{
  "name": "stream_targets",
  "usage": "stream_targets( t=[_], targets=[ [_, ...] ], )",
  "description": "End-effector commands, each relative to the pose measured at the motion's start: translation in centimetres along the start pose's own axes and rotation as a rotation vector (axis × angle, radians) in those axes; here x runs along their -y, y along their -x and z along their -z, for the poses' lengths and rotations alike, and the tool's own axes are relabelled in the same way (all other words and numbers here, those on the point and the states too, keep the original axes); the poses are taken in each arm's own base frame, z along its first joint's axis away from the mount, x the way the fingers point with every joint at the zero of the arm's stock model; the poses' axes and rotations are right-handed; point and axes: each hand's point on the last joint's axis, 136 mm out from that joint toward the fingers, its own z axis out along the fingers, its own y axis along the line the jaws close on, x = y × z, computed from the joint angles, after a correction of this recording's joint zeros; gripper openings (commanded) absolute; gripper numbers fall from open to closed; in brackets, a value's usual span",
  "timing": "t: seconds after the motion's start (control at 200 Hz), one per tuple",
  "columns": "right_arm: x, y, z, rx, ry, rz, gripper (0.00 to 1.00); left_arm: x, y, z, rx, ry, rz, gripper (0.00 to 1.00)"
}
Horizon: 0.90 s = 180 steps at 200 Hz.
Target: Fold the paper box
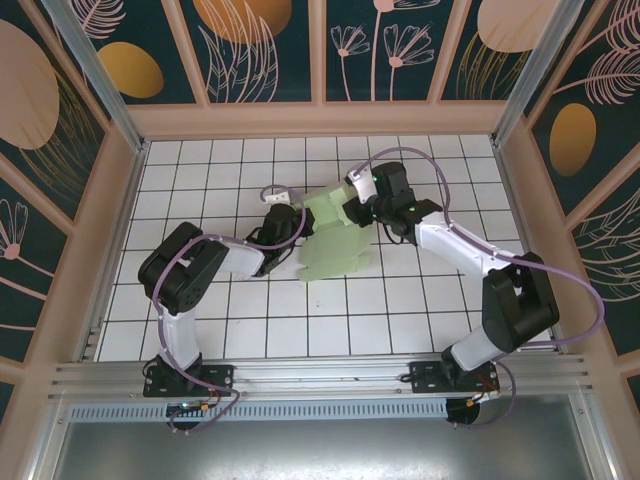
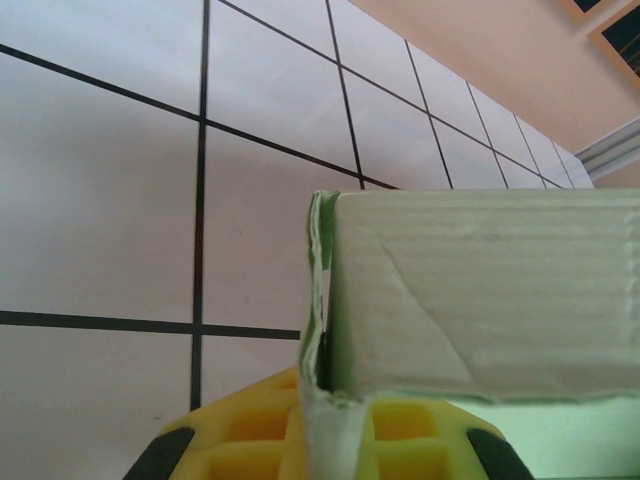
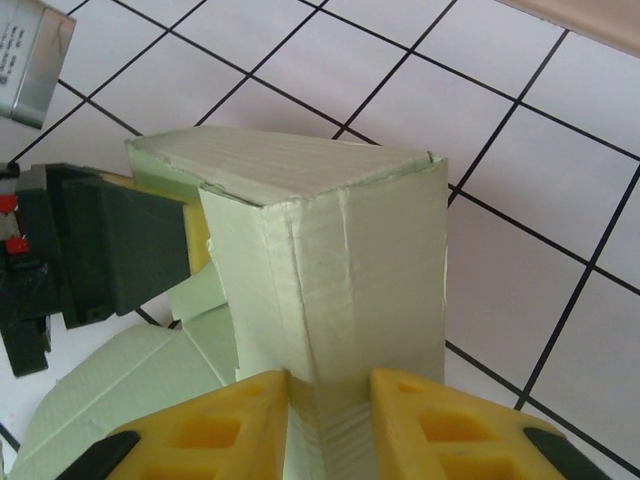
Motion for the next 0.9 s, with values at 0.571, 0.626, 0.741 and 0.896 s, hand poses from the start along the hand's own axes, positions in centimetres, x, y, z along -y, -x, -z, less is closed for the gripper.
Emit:
stream_targets(
  t=[0.571, 0.626, 0.741, 0.896],
  targets=[
    [2.7, -1.3, 0.5, -0.126, -0.241, 0.078, 0.29, 3.4, -0.5, -1.5, -0.088, -0.113, 0.024, 0.00],
    [2.8, -1.3, 0.1, -0.128, -0.273, 0.088, 0.29, 3.4, -0.4, -1.6, -0.088, -0.114, 0.026, 0.00],
    [2.9, -1.1, -0.7, -0.138, -0.328, 0.113, 0.29, 3.5, -0.6, -1.6, -0.094, -0.118, 0.025, 0.00],
    [2.5, -1.2, -1.8, -0.148, -0.353, 0.139, 0.29, 3.5, -0.4, -1.5, -0.091, -0.117, 0.024, 0.00]
  ],
)
